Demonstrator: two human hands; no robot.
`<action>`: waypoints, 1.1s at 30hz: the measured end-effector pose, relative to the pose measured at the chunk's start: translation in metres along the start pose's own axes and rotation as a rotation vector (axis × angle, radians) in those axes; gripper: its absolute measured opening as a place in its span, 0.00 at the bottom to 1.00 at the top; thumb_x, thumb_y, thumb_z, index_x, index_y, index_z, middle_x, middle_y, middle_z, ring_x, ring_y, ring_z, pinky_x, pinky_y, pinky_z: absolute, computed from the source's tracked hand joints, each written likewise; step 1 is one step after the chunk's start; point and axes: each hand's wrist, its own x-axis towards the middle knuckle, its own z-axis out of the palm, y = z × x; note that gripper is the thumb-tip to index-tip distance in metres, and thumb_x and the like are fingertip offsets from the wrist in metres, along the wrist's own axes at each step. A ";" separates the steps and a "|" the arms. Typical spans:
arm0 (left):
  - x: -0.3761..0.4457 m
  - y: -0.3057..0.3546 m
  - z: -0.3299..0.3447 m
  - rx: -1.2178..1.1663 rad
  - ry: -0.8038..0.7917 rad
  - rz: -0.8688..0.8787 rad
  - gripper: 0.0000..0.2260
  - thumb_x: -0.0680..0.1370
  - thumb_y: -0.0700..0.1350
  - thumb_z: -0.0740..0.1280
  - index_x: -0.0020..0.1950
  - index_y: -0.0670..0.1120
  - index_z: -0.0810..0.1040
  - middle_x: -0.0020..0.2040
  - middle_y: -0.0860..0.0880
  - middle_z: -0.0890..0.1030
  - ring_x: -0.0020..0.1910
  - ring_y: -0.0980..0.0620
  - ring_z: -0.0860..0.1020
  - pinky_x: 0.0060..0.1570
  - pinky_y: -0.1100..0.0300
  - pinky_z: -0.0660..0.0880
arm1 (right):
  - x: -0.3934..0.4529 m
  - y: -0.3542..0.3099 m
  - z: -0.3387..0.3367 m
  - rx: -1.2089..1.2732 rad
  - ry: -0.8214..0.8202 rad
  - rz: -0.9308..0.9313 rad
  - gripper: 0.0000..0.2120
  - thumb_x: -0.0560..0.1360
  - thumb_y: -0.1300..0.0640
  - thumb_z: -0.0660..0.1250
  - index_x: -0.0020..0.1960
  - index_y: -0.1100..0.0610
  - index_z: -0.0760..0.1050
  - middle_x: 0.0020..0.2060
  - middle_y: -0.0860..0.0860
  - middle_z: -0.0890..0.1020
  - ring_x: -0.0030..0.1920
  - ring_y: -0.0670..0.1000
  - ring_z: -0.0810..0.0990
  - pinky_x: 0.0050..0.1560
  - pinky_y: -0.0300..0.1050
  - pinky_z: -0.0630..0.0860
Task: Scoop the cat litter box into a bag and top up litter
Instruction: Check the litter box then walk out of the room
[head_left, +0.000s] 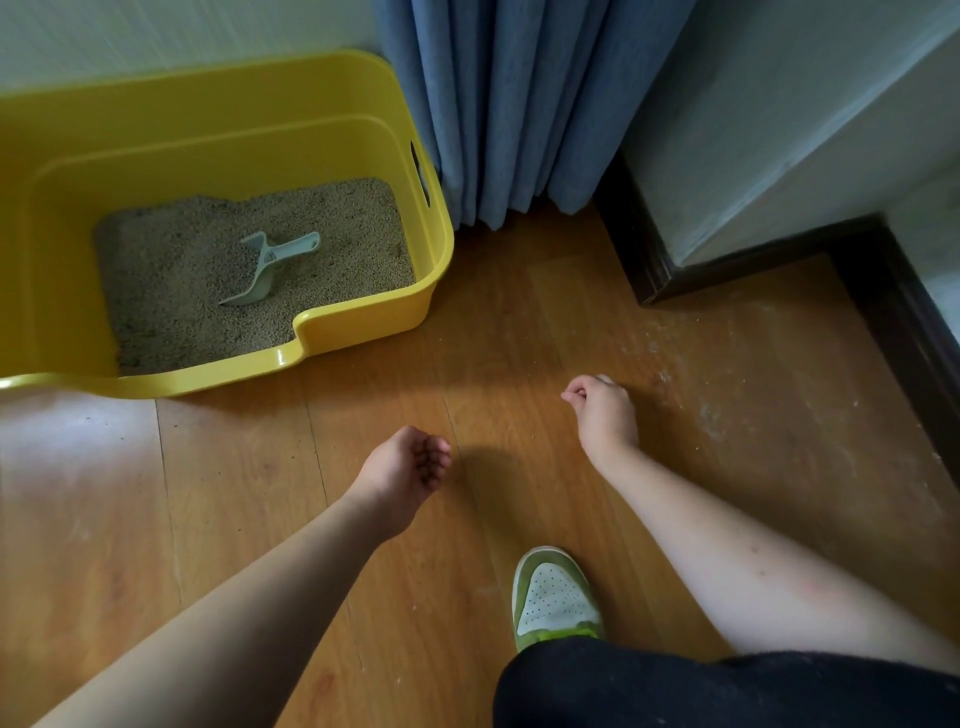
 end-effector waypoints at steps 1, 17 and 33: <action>-0.001 0.000 0.001 0.000 -0.002 0.002 0.15 0.80 0.42 0.54 0.40 0.40 0.77 0.34 0.45 0.76 0.34 0.50 0.73 0.39 0.58 0.70 | 0.000 -0.001 -0.003 0.065 -0.021 0.022 0.05 0.78 0.58 0.64 0.50 0.55 0.79 0.49 0.49 0.80 0.45 0.47 0.78 0.42 0.36 0.73; -0.005 0.005 0.011 -0.037 -0.019 0.008 0.14 0.79 0.40 0.55 0.39 0.40 0.76 0.34 0.44 0.75 0.33 0.50 0.72 0.39 0.58 0.69 | 0.000 -0.010 -0.022 1.535 -0.415 0.555 0.10 0.79 0.58 0.61 0.53 0.62 0.77 0.41 0.53 0.75 0.43 0.48 0.73 0.46 0.41 0.74; -0.010 0.023 -0.014 -0.136 0.041 0.024 0.12 0.79 0.40 0.55 0.41 0.40 0.75 0.34 0.45 0.75 0.33 0.50 0.73 0.40 0.58 0.70 | 0.040 -0.031 0.008 0.112 -0.040 -0.091 0.11 0.75 0.53 0.69 0.54 0.57 0.80 0.52 0.54 0.79 0.47 0.49 0.76 0.46 0.37 0.68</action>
